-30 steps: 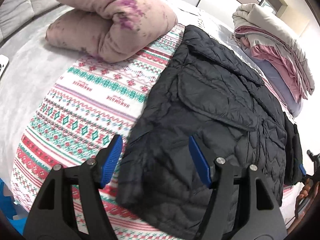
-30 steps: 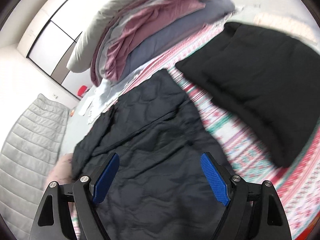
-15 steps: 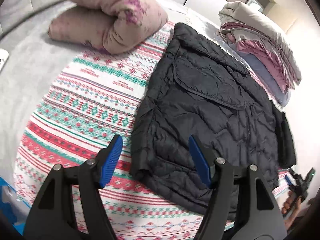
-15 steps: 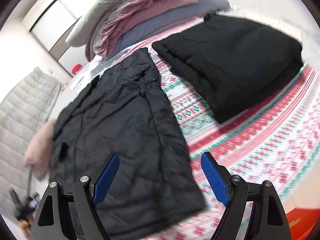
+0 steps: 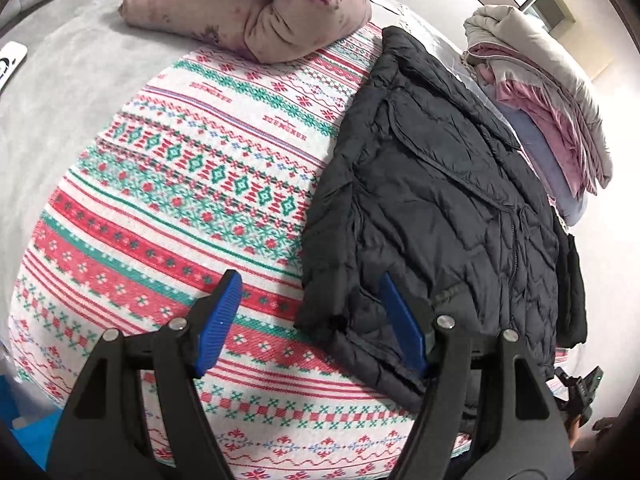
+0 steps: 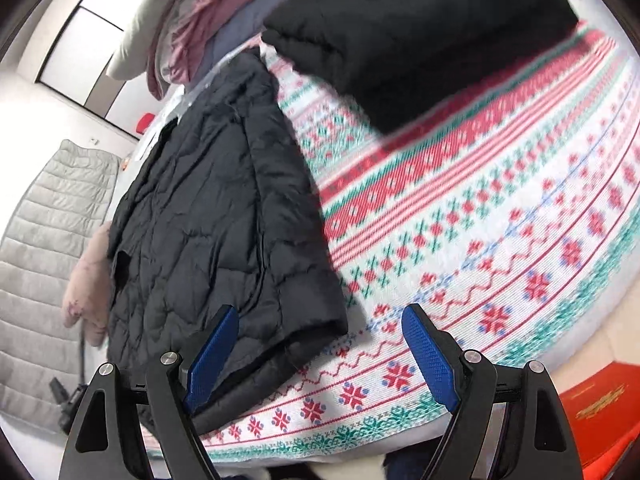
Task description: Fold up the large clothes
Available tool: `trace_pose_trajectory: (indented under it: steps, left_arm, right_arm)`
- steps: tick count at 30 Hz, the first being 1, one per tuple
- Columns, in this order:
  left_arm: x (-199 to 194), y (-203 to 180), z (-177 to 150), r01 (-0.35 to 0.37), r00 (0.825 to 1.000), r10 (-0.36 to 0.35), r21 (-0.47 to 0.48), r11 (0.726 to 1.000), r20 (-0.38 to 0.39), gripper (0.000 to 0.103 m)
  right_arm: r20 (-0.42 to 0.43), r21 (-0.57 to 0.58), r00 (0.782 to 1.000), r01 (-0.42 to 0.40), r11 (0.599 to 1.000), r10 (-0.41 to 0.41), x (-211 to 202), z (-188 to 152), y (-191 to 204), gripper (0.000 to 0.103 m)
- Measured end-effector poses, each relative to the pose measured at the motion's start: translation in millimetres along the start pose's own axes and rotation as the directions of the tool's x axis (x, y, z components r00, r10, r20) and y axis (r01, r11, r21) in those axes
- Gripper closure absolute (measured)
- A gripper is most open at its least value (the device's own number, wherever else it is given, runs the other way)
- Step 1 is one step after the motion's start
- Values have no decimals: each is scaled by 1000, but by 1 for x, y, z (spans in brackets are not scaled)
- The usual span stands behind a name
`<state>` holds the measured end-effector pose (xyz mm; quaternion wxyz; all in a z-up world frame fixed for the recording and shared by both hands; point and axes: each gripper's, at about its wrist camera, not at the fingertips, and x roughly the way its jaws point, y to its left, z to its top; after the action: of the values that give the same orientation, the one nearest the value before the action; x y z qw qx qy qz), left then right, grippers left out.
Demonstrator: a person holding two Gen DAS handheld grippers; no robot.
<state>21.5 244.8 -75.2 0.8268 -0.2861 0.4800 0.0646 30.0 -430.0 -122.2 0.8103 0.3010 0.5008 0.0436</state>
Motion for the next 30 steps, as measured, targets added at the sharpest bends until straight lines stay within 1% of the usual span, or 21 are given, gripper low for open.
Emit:
trace_pose_trajectory:
  steps: [3,5,7,8,11,13,14,15,16,17,19,21,22,24,27,30]
  left_arm:
    - [6,0,-2,22,999,-22,-13,1000,-34,31]
    - [8,3,-1,20,999,-21,-37,999,-26,31]
    - [9,7,0,22,1000,-24,-64,998,-20,31]
    - [11,8,0,36,999,-38,-80,996,-25,31]
    - [17,5,-1,65,997,-68,-85,994,-37,31]
    - [19,0,-1,71,997,-73,-66,995,-33,38]
    - [21,-5,-2,68,997,-70,-45,997,-36,46]
    - [23,-7,-2,65,997,-67,-38,997,-41,55]
    - [27,-10,-4,57,997,-59,-30,998,-50,59]
    - [30,-13,-4,52,997,-54,-27,998,-54,66]
    - [32,-18,-5,39,998,-40,-15,999,-52,73]
    - [33,-22,-5,32,998,-32,-5,999,-47,88]
    - [32,-24,-5,23,999,-23,-3,1000,-40,89]
    - [29,-25,-6,12,999,-13,-7,1000,-32,92]
    - [18,-23,-13,29,999,-29,-36,999,-17,93]
    - [7,-27,-26,62,998,-62,-23,998,-2,93]
  right_arm:
    - [-3,3,1000,4,1000,-4,2,1,2,18]
    - [2,11,1000,-1,1000,1,2,1,2,18]
    - [8,21,1000,-22,1000,22,2,1,0,18]
    - [7,30,999,-38,999,38,2,1,-1,18]
    - [0,48,998,-68,996,68,5,3,-3,20]
    - [7,60,998,-67,996,67,5,3,-4,29]
    - [5,69,997,-72,995,72,7,4,-5,42]
    - [-4,78,997,-82,994,83,9,5,-6,50]
    - [-14,83,996,-90,992,91,11,5,-7,54]
    - [-25,84,995,-94,992,97,14,5,-6,60]
    - [-37,71,994,-98,993,101,18,5,-2,60]
    - [-50,51,994,-96,994,98,22,6,3,62]
    - [-55,45,994,-91,995,93,23,6,5,65]
    - [-56,52,993,-97,994,100,25,6,5,87]
    - [-8,72,994,-109,991,110,17,7,2,93]
    - [53,97,995,-87,992,82,6,9,-4,94]
